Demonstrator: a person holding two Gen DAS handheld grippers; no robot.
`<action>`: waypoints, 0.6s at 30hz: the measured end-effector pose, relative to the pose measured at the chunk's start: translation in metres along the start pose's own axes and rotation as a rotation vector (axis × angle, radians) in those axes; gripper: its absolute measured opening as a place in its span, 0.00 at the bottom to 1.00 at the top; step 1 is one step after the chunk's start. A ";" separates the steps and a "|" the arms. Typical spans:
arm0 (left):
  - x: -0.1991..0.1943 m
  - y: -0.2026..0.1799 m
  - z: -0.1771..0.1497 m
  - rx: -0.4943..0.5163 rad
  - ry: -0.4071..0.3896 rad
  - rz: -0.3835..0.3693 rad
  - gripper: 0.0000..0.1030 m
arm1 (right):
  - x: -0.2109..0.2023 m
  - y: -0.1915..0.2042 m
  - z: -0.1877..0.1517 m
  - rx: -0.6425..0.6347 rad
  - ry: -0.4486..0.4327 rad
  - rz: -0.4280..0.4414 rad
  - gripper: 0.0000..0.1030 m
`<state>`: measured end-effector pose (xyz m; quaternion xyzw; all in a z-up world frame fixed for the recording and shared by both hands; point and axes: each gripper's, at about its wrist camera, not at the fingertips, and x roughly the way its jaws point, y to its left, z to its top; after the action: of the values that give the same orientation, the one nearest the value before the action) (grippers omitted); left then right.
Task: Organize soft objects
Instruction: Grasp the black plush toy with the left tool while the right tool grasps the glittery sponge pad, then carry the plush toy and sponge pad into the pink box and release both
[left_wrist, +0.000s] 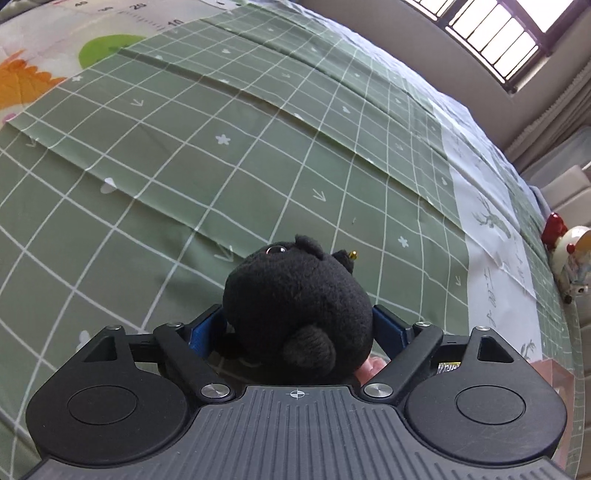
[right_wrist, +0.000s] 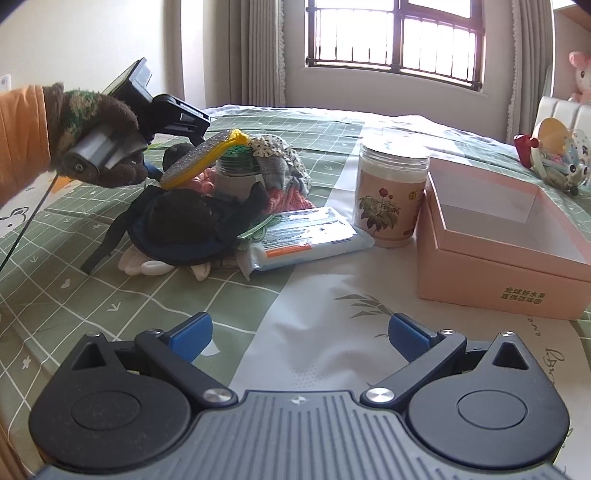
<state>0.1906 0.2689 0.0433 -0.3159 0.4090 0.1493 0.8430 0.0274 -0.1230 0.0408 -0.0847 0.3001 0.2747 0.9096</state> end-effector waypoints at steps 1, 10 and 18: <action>0.000 0.000 -0.001 0.003 -0.014 -0.016 0.81 | -0.001 0.000 0.002 -0.004 -0.003 -0.005 0.99; -0.052 0.047 -0.022 0.022 -0.089 -0.211 0.76 | 0.028 0.030 0.092 0.037 -0.078 0.153 0.85; -0.106 0.097 -0.069 0.139 -0.165 -0.236 0.76 | 0.125 0.060 0.143 0.199 0.076 0.189 0.59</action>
<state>0.0341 0.2974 0.0547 -0.2892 0.3078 0.0459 0.9053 0.1499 0.0291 0.0827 0.0242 0.3668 0.3247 0.8714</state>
